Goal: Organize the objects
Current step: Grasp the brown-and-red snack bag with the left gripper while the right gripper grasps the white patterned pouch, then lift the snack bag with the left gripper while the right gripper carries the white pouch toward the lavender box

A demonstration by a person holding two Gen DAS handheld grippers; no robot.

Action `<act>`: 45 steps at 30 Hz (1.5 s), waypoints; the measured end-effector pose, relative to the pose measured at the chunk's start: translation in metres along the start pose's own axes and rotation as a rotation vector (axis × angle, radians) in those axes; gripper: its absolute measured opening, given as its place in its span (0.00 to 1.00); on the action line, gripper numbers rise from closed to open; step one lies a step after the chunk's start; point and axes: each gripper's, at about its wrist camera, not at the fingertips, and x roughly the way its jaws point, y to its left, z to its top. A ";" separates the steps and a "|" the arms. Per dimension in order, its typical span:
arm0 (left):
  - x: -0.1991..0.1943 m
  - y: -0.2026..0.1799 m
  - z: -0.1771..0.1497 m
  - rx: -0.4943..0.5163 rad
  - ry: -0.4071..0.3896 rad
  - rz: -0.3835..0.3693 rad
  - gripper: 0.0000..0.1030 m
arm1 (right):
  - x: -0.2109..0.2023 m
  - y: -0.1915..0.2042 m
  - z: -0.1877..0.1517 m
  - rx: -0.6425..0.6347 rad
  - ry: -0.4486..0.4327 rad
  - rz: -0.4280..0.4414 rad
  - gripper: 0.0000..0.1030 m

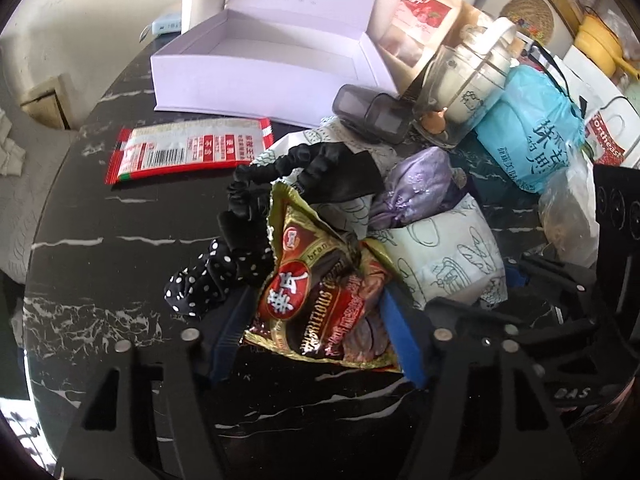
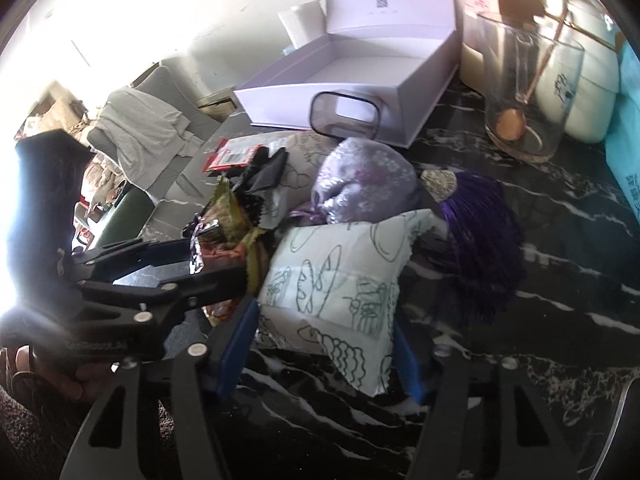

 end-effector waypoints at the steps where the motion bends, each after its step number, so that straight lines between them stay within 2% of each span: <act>1: -0.001 0.000 0.000 0.002 0.000 -0.004 0.56 | 0.000 0.001 0.000 -0.004 -0.002 -0.008 0.57; 6: -0.006 -0.004 -0.003 0.016 0.001 -0.012 0.50 | -0.003 0.002 -0.002 -0.011 -0.005 -0.019 0.54; 16: -0.017 -0.005 -0.017 0.064 0.051 -0.013 0.50 | -0.021 -0.005 -0.020 0.011 0.017 -0.002 0.53; 18: -0.015 -0.006 -0.017 0.067 0.051 -0.013 0.54 | -0.023 -0.007 -0.023 0.011 0.019 -0.001 0.53; 21: -0.005 -0.008 -0.016 0.064 0.074 -0.028 0.69 | -0.024 -0.007 -0.025 0.018 0.015 0.005 0.53; 29: 0.009 -0.017 -0.011 0.092 0.069 -0.029 0.71 | -0.018 -0.014 -0.023 0.052 0.017 0.019 0.57; 34: 0.006 -0.015 -0.009 0.065 0.059 -0.057 0.51 | -0.014 -0.019 -0.022 0.083 0.018 0.051 0.60; 35: 0.004 -0.013 -0.009 0.046 0.060 -0.070 0.50 | -0.014 -0.020 -0.022 0.088 0.012 0.054 0.60; 37: 0.002 -0.009 -0.009 0.029 0.062 -0.088 0.44 | -0.017 -0.019 -0.022 0.079 0.001 0.048 0.56; 45: -0.011 -0.011 -0.016 0.038 0.054 -0.089 0.36 | -0.033 -0.014 -0.026 0.060 -0.026 0.013 0.49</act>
